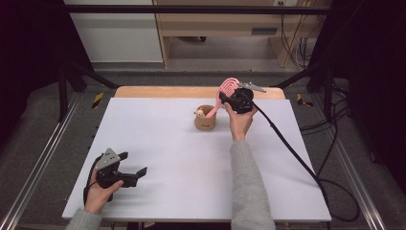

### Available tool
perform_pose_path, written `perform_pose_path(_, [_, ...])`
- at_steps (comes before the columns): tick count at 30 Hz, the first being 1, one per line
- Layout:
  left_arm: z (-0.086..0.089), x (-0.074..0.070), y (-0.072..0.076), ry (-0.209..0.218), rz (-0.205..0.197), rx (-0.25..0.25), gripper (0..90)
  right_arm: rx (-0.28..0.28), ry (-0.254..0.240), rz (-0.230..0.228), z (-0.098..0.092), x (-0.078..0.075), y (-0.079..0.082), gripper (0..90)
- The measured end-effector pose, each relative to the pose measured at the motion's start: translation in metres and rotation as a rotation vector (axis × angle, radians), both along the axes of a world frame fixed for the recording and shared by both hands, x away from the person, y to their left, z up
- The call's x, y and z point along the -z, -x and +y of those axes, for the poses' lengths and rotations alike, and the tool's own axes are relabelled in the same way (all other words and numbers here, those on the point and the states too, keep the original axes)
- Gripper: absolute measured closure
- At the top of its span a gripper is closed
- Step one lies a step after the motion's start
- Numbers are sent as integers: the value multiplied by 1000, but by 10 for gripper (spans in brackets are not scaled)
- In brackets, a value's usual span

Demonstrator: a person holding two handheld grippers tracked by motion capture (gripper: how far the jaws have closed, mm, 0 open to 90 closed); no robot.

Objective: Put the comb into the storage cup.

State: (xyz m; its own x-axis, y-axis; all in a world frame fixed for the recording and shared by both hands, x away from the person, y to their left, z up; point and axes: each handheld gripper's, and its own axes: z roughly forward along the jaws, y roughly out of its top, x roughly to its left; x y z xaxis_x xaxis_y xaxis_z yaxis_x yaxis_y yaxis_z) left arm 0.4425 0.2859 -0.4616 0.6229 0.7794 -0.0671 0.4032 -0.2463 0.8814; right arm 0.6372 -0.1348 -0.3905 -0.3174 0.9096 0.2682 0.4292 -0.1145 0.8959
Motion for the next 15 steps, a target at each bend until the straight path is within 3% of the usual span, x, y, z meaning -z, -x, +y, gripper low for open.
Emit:
perform_pose_path(2, [0, 0, 0, 1, 0, -1, 0, -8, 15, -1, -1, -1, 1, 473])
perform_pose_path(7, [-1, 0, 0, -1, -1, 0, 0, -27, 48, 5, 1, 1, 4, 300])
perform_pose_path(15, [-1, 0, 0, -3, -1, 2, 0, -27, 90, -52, 0, -3, 12, 142])
